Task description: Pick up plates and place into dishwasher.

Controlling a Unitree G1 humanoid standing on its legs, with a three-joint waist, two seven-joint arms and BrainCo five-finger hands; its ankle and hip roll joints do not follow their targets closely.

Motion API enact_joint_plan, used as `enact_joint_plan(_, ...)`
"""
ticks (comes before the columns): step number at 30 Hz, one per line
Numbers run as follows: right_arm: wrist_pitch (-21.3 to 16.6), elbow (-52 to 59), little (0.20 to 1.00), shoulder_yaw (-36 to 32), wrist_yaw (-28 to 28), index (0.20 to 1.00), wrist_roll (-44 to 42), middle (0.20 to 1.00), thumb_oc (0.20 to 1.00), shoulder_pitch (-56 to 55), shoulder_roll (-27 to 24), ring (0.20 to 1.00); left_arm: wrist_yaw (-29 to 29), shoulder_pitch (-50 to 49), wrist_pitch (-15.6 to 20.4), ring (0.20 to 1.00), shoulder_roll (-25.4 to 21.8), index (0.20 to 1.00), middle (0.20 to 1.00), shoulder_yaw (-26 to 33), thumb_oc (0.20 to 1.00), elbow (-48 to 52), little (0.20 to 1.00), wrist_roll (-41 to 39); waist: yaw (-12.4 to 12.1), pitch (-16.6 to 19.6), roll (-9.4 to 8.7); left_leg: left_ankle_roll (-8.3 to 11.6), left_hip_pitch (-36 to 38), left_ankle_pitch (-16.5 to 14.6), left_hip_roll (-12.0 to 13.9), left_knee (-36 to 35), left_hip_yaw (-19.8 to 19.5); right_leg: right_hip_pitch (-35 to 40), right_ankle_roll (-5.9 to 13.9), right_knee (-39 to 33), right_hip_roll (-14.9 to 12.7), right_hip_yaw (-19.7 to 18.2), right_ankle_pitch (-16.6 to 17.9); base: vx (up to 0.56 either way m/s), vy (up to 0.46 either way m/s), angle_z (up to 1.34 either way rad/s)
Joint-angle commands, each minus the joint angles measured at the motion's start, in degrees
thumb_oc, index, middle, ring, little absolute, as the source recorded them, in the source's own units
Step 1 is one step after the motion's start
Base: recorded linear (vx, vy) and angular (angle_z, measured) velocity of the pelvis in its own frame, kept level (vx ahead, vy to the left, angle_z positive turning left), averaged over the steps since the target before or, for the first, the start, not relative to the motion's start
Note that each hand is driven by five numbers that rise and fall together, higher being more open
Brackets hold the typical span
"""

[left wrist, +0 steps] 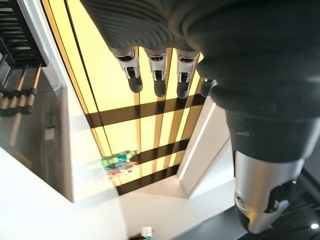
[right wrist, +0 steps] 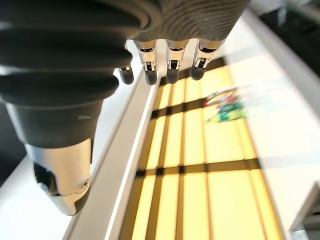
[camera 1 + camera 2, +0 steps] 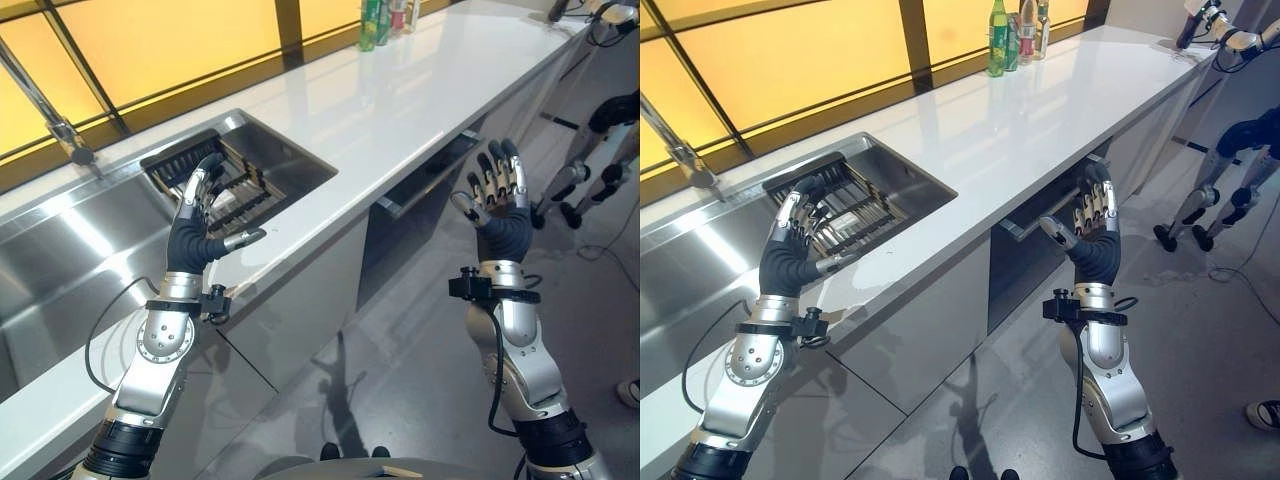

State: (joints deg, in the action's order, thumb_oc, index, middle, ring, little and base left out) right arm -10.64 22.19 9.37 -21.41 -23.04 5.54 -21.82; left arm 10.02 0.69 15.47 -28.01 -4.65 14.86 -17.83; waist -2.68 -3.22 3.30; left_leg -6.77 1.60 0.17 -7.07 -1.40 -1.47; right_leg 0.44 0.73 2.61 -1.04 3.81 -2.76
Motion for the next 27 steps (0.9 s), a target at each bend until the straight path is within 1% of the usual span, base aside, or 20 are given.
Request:
enact_joint_plan(1,-1.62,2.57,1.000,1.49,3.43,1.000,2.60,1.000,1.000,4.57,-1.39,1.000,0.67,2.70,2.24,1.000,-0.06,1.000,1.000,-0.28,1.000,2.47,1.000,-2.58,-1.63,3.78,-3.32,1.83,-1.42,0.27,-0.22,1.14,-2.83,-2.52,3.04,0.21,-3.93,-0.91,8.73,0.06,0.068,0.41)
enact_joint_plan(3,0.16,2.97,1.000,1.64,5.81,1.000,2.24,1.000,1.000,4.33,-3.05,1.000,1.35,3.80,1.46,1.000,1.09,1.000,1.000,-1.08,1.000,2.44,1.000,-4.26,-1.63,4.37,-4.19,1.80,-2.33,0.00,-1.03,2.95,-5.39,-2.47,2.66,-0.06,-3.28,-3.21,8.37,0.08,0.027,0.63)
enact_joint_plan(4,0.81,2.81,1.000,1.47,6.85,1.000,1.60,1.000,1.000,4.00,-3.91,1.000,1.47,3.82,0.49,1.000,1.98,1.000,1.000,-1.23,1.000,2.59,1.000,-4.63,-1.67,4.56,-4.55,1.98,-2.62,0.00,-1.25,3.44,-6.46,-2.15,2.51,-1.63,-3.13,-4.36,8.49,0.10,-0.002,0.84)
enact_joint_plan(6,2.58,2.84,1.000,1.36,8.98,1.000,0.92,1.000,1.000,3.74,-4.59,1.000,2.51,3.84,0.10,1.000,3.29,1.000,1.000,-1.34,1.000,2.73,1.000,-5.94,-1.89,4.79,-5.00,2.35,-2.84,0.13,-1.41,3.54,-8.09,-1.73,2.69,-4.30,-3.02,-6.08,9.40,0.11,-0.042,0.87)
enact_joint_plan(7,2.99,2.33,1.000,1.30,8.31,1.000,1.22,1.000,1.000,4.05,-4.74,1.000,1.59,3.83,-0.04,1.000,3.81,1.000,1.000,-1.68,1.000,2.82,1.000,-6.60,-1.88,4.80,-5.27,2.53,-2.81,0.13,-1.36,3.33,-9.13,-1.80,2.92,-5.10,-2.90,-7.23,10.09,0.11,-0.105,0.95)
enact_joint_plan(9,4.13,1.57,1.000,1.53,8.71,1.000,0.07,1.000,1.000,4.95,-4.74,1.000,2.83,4.21,-0.53,1.000,4.39,1.000,1.000,-2.43,1.000,2.72,1.000,-6.15,-1.90,4.69,-5.70,2.68,-2.69,-0.10,-1.18,3.06,-10.56,-2.17,3.22,-5.55,-2.73,-8.66,10.89,0.11,-0.132,1.06)
enact_joint_plan(10,5.50,1.30,1.000,1.30,8.96,1.000,-0.47,1.000,1.000,5.47,-4.79,1.000,3.46,4.63,-1.00,1.000,4.45,1.000,1.000,-2.51,1.000,2.82,1.000,-7.30,-2.16,4.47,-5.97,2.79,-2.60,-0.43,-0.86,3.27,-11.43,-2.16,3.21,-4.61,-2.51,-8.93,10.25,0.10,-0.156,1.14)
enact_joint_plan(11,5.84,1.00,1.000,1.24,9.55,1.000,-0.88,1.000,1.000,5.79,-4.86,1.000,3.76,4.73,-1.31,1.000,4.58,1.000,1.000,-2.32,1.000,2.96,1.000,-7.50,-2.46,4.34,-6.20,2.98,-2.73,-0.49,-0.64,3.72,-12.03,-1.94,3.03,-4.13,-2.49,-8.35,9.61,0.10,-0.176,1.18)
enact_joint_plan(14,8.15,1.05,1.000,1.27,10.45,1.000,-2.93,1.000,1.000,5.49,-5.09,1.000,4.69,4.00,-1.57,1.000,4.77,1.000,1.000,-1.59,1.000,3.77,1.000,-9.52,-3.46,4.03,-7.03,3.72,-2.78,-0.62,0.28,5.04,-12.73,-1.04,2.53,-3.82,-2.41,-5.76,8.76,0.08,-0.201,1.01)
enact_joint_plan(15,8.28,1.09,1.000,1.41,10.74,1.000,-3.38,1.000,1.000,5.17,-5.20,1.000,4.58,3.68,-2.03,1.000,4.74,1.000,1.000,-1.02,1.000,4.31,1.000,-10.39,-3.84,3.86,-7.31,4.00,-2.89,-0.78,0.50,5.80,-12.79,-0.75,2.33,-3.81,-2.48,-4.96,8.58,0.08,-0.219,0.79)
enact_joint_plan(17,8.15,1.42,1.000,1.92,11.08,1.000,-3.09,1.000,1.000,3.92,-5.04,1.000,3.86,2.56,-2.29,1.000,4.56,1.000,1.000,-0.12,1.000,5.06,1.000,-11.76,-4.41,3.35,-7.63,4.44,-3.36,-0.75,1.00,7.88,-12.38,-0.02,1.73,-3.80,-2.32,-3.21,7.94,0.07,-0.209,0.79)
enact_joint_plan(19,7.16,1.24,1.000,2.73,11.08,1.000,-2.96,1.000,1.000,2.57,-5.02,1.000,4.03,1.94,-2.11,1.000,4.58,1.000,1.000,-0.26,1.000,5.23,1.000,-12.80,-4.39,2.53,-7.82,4.95,-4.28,0.13,1.52,10.59,-10.77,0.80,1.24,-4.04,-2.16,-1.64,7.75,0.05,-0.180,0.44)
enact_joint_plan(21,6.28,0.56,1.000,2.91,10.26,1.000,-2.52,1.000,1.000,1.78,-5.01,1.000,3.36,2.48,-2.04,1.000,4.94,1.000,1.000,-1.06,1.000,4.69,1.000,-14.23,-3.79,1.69,-7.76,5.55,-5.01,1.58,2.32,11.93,-7.66,1.90,0.99,-4.52,-1.91,0.20,7.81,0.02,-0.141,0.67)
enact_joint_plan(23,6.01,-0.44,1.000,2.61,9.35,1.000,-1.62,1.000,1.000,2.29,-4.47,1.000,2.60,4.40,-2.58,1.000,5.74,1.000,1.000,-2.23,1.000,3.76,1.000,-14.06,-2.82,0.96,-7.55,6.49,-5.09,2.35,3.63,11.16,-3.20,2.94,0.89,-5.01,-1.90,2.62,7.55,0.02,-0.101,0.95)
enact_joint_plan(24,6.07,-1.10,1.000,2.43,9.08,1.000,-1.11,1.000,1.000,2.81,-4.09,1.000,2.38,5.57,-3.17,1.000,6.16,1.000,1.000,-2.78,1.000,3.13,1.000,-13.89,-2.32,0.78,-7.40,6.96,-4.77,2.44,4.34,10.32,-1.72,3.38,0.82,-5.27,-1.96,3.62,7.30,0.03,-0.061,0.85)
enact_joint_plan(27,7.37,-2.32,1.000,3.00,8.85,1.000,-1.83,1.000,1.000,4.92,-3.52,1.000,3.82,7.19,-4.43,1.000,6.81,1.000,1.000,-3.18,1.000,2.25,1.000,-13.14,-1.61,1.29,-7.12,6.77,-2.35,1.18,4.72,6.47,-2.62,3.83,0.96,-6.36,-2.19,3.31,7.54,0.04,-0.021,0.43)
